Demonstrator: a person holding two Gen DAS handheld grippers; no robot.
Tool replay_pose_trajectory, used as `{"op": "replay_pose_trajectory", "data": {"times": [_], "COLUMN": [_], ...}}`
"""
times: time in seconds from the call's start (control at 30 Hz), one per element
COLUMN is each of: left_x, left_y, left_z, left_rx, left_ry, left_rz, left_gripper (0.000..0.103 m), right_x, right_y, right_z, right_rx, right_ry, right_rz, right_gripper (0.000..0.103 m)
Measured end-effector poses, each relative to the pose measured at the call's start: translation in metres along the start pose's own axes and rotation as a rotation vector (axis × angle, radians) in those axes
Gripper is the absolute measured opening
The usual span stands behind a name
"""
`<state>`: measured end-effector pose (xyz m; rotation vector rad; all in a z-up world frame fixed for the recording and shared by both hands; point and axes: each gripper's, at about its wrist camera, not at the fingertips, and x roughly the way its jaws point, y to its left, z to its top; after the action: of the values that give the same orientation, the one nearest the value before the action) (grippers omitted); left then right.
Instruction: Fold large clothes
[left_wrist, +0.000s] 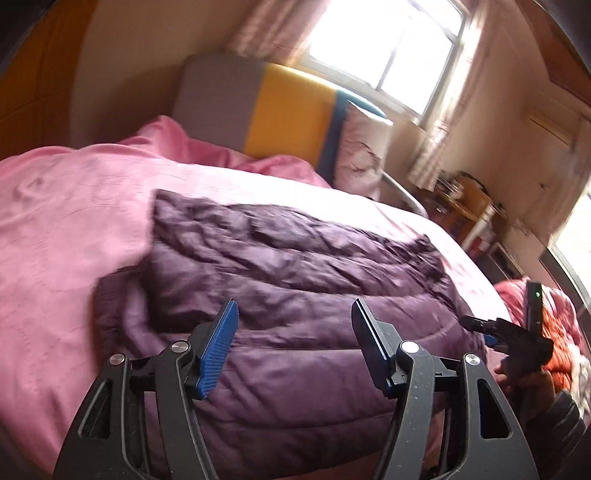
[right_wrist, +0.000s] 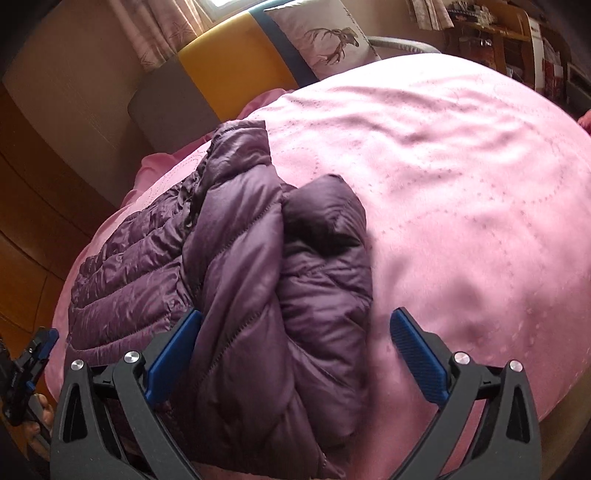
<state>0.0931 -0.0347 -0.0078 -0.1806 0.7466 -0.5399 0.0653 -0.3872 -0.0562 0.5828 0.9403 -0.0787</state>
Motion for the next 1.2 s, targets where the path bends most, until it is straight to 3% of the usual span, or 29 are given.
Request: {"op": "replay_pose_trajectory", "data": {"times": [0.1,0.17,0.3,0.4,0.5,0.57,0.63,0.73,0.8,1.0,1.2], "left_x": [0.025,0.043,0.057,0.065,0.071,0.074,0.077,0.081,0.082,0.082,0.08], "left_y": [-0.013,-0.018,-0.023,-0.024,-0.023,-0.021,-0.02,-0.018,-0.014,0.001,0.016], "left_z": [-0.003,-0.006,-0.007,-0.011,-0.015,-0.018,-0.02,-0.024,-0.027,-0.03,-0.034], "left_rx": [0.007,0.005,0.019,0.037,0.037,0.034,0.035,0.035,0.023,-0.041,-0.098], "left_ry": [0.065,0.11,0.125,0.146,0.157,0.16,0.162,0.16,0.161,0.159,0.147], "left_rz": [-0.037,-0.022,-0.007,0.008,0.005,-0.002,-0.007,-0.013,-0.024,-0.085,-0.153], "left_gripper": [0.063,0.063,0.063,0.063,0.063,0.063,0.063,0.063,0.063,0.063,0.062], "right_x": [-0.005,-0.006,-0.009,-0.004,0.0,0.0,-0.001,-0.011,-0.023,-0.058,-0.055], "right_y": [-0.006,-0.007,-0.008,-0.001,0.013,0.019,0.023,0.038,0.048,0.112,0.218], "right_z": [-0.009,-0.013,-0.022,-0.026,-0.034,-0.036,-0.036,-0.034,-0.032,-0.015,-0.011], "right_rx": [0.01,0.011,0.007,0.016,-0.021,-0.027,-0.019,-0.04,-0.047,-0.175,-0.373], "right_ry": [-0.013,-0.004,0.01,0.048,0.062,0.073,0.089,0.084,0.069,-0.018,-0.018], "right_rz": [0.048,0.074,0.13,0.224,0.217,0.21,0.222,0.223,0.231,0.276,0.342], "right_gripper": [0.101,0.101,0.101,0.101,0.099,0.091,0.068,0.049,0.041,0.032,0.028]}}
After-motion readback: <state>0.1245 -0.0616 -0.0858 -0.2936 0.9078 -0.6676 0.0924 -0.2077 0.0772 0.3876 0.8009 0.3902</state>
